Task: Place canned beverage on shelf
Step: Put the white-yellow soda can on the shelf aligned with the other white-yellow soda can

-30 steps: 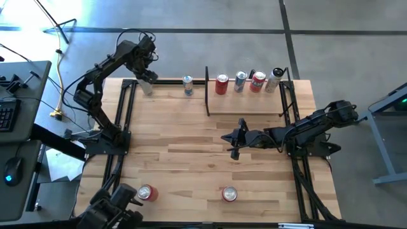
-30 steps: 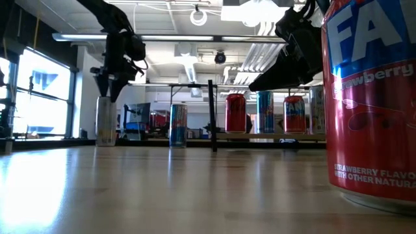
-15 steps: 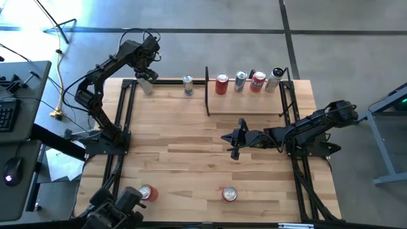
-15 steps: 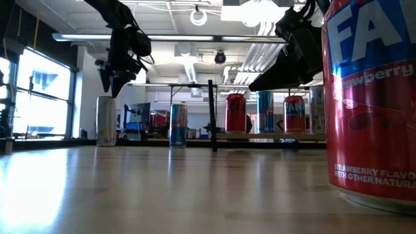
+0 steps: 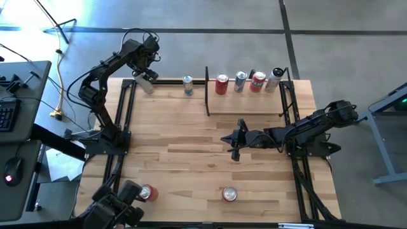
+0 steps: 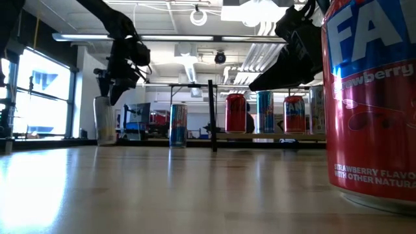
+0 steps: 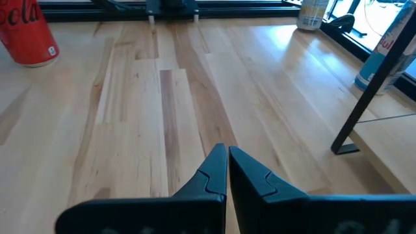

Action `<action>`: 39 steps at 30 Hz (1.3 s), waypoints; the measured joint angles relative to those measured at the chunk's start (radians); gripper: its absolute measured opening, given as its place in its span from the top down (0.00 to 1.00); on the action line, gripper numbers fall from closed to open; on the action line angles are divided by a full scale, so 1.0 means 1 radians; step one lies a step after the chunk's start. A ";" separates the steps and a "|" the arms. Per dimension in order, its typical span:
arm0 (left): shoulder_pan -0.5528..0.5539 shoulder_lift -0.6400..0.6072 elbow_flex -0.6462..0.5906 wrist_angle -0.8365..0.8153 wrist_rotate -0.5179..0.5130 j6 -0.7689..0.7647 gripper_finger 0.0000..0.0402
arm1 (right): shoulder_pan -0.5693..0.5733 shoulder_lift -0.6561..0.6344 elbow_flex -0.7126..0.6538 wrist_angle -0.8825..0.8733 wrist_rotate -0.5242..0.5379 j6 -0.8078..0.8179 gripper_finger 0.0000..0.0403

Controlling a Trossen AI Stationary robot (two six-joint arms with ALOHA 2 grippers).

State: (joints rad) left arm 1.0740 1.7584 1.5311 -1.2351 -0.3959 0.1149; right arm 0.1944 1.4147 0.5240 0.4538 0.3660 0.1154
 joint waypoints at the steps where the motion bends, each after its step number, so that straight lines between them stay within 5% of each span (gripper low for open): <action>1: 0.000 0.000 0.000 -0.001 0.010 0.000 0.32 | 0.000 0.000 0.000 0.000 0.000 0.000 1.00; 20: -0.085 -0.041 0.000 -0.063 0.076 0.019 0.41 | 0.000 0.000 0.000 0.000 0.000 0.000 1.00; 26: -0.096 -0.076 0.101 -0.149 0.075 0.016 0.49 | 0.000 0.000 0.000 0.000 0.000 0.000 1.00; 33: -0.125 -0.167 0.186 -0.133 0.014 0.036 0.72 | 0.000 0.000 0.000 0.000 0.001 0.000 1.00; 36: -0.142 -0.193 0.186 -0.138 0.095 0.115 0.92 | 0.000 0.000 0.000 0.000 0.000 0.000 1.00; 39: -0.148 -0.208 0.185 -0.129 0.137 0.142 0.96 | 0.000 0.000 0.000 0.000 0.000 0.000 1.00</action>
State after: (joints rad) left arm 0.9260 1.5505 1.7159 -1.3636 -0.2592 0.2571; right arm 0.1944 1.4147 0.5240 0.4534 0.3664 0.1154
